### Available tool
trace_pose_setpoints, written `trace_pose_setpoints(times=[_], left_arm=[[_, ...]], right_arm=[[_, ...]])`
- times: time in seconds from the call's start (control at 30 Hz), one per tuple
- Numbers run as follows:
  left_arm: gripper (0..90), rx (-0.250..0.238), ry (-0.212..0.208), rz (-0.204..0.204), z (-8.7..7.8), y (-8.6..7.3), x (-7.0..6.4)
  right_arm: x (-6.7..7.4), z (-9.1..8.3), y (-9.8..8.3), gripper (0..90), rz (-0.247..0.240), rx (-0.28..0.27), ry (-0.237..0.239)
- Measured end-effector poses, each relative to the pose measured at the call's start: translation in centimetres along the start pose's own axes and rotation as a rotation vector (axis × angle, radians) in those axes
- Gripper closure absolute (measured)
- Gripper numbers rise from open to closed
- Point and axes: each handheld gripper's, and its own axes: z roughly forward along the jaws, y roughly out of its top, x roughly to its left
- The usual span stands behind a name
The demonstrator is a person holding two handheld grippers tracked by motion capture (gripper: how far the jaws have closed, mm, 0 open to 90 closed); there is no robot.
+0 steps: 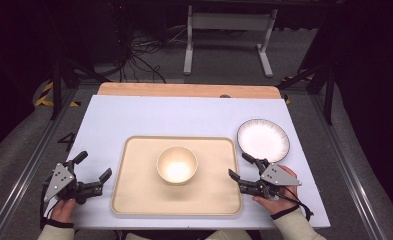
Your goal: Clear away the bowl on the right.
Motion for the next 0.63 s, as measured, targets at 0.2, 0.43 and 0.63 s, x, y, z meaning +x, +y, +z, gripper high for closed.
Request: trace_pose_setpoints(times=[0.2,0.43,0.63], left_arm=[[0.1,0.002,0.0,0.002,0.0,0.0,0.0],[0.1,0.002,0.0,0.002,0.0,0.0,0.0],[0.2,0.002,0.0,0.001,0.0,0.0,0.0]], right_arm=[[0.0,-0.6,-0.3,14.4,0.008,-0.055,-0.016],[-0.2,-1.2,-0.6,6.0,0.047,-0.128,-0.017],[-0.3,-1.2,-0.6,6.1,0.054,-0.126,-0.019]])
